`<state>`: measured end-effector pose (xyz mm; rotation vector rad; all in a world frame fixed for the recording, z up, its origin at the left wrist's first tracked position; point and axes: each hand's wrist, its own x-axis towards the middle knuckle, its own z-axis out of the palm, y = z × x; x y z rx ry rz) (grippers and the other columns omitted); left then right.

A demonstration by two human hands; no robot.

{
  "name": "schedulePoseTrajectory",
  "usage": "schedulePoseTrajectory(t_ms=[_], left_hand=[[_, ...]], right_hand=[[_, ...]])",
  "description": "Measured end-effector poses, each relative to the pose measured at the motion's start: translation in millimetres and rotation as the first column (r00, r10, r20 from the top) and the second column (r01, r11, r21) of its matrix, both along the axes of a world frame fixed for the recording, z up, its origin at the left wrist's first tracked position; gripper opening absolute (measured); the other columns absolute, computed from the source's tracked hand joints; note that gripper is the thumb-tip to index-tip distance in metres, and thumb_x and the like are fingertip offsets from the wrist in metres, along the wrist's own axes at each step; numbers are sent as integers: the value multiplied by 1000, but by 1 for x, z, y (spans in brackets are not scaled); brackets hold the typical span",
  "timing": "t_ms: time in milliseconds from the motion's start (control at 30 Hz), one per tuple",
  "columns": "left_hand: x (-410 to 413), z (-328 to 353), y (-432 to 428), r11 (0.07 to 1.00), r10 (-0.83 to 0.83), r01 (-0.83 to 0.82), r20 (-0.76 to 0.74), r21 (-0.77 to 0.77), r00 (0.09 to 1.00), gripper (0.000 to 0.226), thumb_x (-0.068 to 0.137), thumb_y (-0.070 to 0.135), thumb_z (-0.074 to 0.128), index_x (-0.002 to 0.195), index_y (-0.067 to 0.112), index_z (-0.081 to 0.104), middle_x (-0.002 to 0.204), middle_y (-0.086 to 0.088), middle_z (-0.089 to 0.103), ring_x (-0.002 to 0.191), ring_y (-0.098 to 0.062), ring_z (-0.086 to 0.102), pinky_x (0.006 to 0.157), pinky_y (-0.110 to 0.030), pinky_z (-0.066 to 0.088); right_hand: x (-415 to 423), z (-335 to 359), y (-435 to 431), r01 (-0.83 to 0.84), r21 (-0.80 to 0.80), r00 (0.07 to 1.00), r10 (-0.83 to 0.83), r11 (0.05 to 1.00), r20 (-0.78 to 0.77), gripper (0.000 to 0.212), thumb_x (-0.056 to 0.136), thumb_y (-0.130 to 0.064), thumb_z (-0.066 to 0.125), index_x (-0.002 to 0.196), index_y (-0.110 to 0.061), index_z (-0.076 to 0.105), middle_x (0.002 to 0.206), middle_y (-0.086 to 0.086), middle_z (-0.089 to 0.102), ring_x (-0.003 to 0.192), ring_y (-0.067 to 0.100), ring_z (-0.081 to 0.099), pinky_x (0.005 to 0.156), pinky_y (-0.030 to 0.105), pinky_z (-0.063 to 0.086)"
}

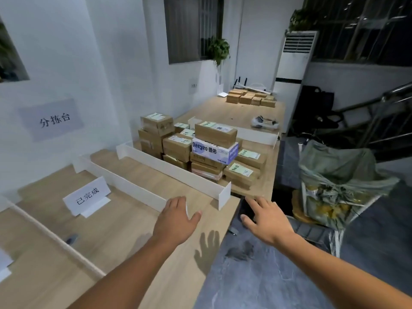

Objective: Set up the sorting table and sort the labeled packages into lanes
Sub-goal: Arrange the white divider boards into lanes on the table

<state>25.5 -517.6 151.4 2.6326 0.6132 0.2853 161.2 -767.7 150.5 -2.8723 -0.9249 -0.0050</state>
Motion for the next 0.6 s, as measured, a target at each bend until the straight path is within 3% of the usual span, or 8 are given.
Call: schedulePoseTrajectory(t_ms=[233,367,500,600], left_hand=[[160,-35,32,997,73,-73,-48,11,996,72,99,60,41,153,13,36,157,-6,39,146,-23,29,118,-42,31],[246,-60,59,989,147,-148,-127,-5,981,75,98,64,37,153,13,34,158,-7,37,145,-27,30,117,-47,32],[318,-81,80,957,267,-284,-210,-54,940,77,97,66,37,154,15,32,160,-7,34,147,-28,28,118,-49,31],[360,-103,87,911,361,-394,-230,-119,904,72,96,64,42,147,13,37,151,-10,41,140,-29,35,110,-48,39]], right_hand=[[145,-22,20,-4,-19,1000,4,1000,23,82,88,-73,13,155,-30,29,160,4,34,148,24,28,120,41,24],[230,-29,36,-22,-59,1000,22,998,7,77,91,-70,19,158,-32,22,163,2,29,150,21,24,122,41,20],[309,-29,52,-48,-94,999,48,994,-4,80,89,-73,13,159,-34,21,164,0,28,150,22,24,123,44,22],[365,-37,59,-83,-91,996,80,992,-32,73,94,-70,23,158,-35,22,164,-2,28,150,21,24,122,44,25]])
